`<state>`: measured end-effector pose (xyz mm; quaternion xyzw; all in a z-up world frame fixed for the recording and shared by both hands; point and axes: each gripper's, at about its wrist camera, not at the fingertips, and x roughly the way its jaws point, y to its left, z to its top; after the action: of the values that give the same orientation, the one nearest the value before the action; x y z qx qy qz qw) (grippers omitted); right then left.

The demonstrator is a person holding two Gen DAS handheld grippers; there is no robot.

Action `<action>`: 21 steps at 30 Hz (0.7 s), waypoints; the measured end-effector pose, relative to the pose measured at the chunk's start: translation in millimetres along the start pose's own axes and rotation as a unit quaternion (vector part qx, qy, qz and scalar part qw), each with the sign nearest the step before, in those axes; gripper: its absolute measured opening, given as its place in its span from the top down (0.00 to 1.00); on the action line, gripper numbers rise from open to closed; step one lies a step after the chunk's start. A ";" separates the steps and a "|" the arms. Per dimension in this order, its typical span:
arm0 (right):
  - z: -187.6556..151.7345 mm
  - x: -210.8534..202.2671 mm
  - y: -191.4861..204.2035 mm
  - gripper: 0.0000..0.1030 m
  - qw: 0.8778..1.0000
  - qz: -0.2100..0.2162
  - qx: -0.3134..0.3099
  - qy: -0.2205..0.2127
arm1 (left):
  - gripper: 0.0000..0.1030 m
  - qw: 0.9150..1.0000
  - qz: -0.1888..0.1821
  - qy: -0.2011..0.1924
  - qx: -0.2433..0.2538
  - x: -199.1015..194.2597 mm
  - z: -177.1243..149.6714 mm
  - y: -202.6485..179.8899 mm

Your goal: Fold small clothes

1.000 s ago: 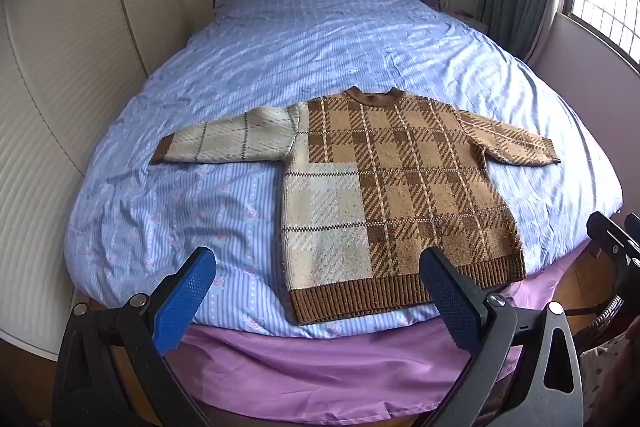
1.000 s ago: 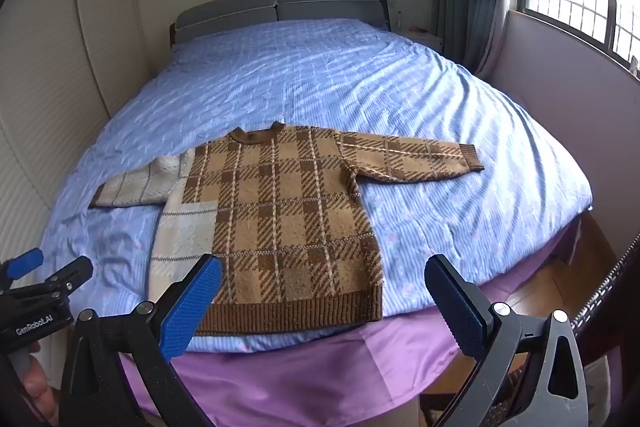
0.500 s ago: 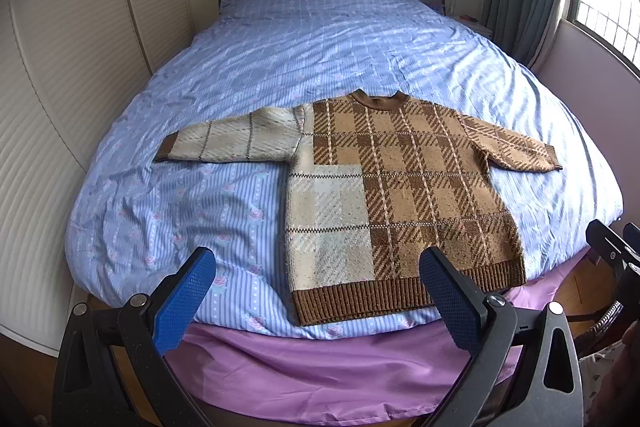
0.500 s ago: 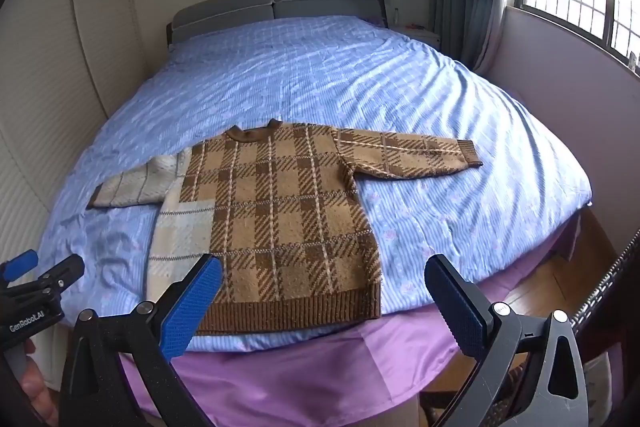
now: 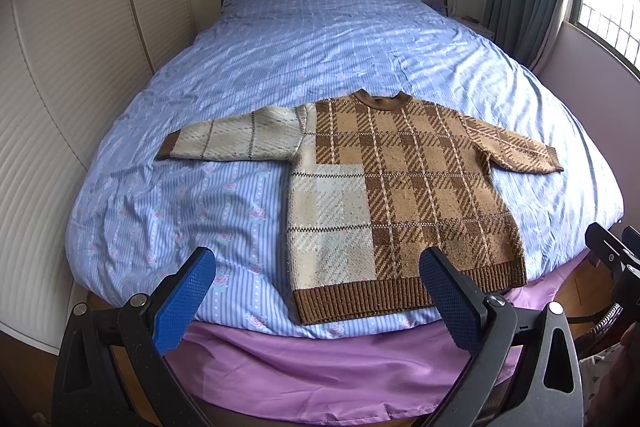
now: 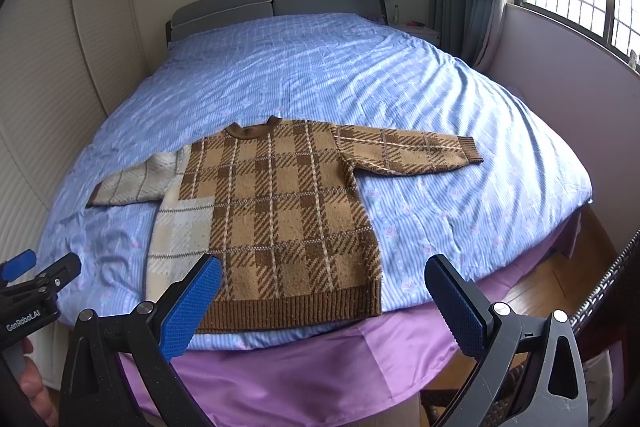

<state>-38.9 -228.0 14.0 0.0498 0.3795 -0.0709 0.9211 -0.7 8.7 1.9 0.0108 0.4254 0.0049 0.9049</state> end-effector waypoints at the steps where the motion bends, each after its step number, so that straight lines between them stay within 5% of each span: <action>1: 0.0 0.1 0.2 0.01 1.000 0.000 0.000 0.000 | 0.00 1.000 0.000 0.000 0.000 0.0 -0.2 0.0; 21: 0.0 0.3 0.6 0.01 1.000 0.001 0.000 0.001 | 0.00 1.000 0.001 0.001 -0.002 -0.4 -3.9 0.8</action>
<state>-38.6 -227.5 13.8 0.0505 0.3806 -0.0705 0.9207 -3.9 9.5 -0.3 0.0094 0.4262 0.0065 0.9046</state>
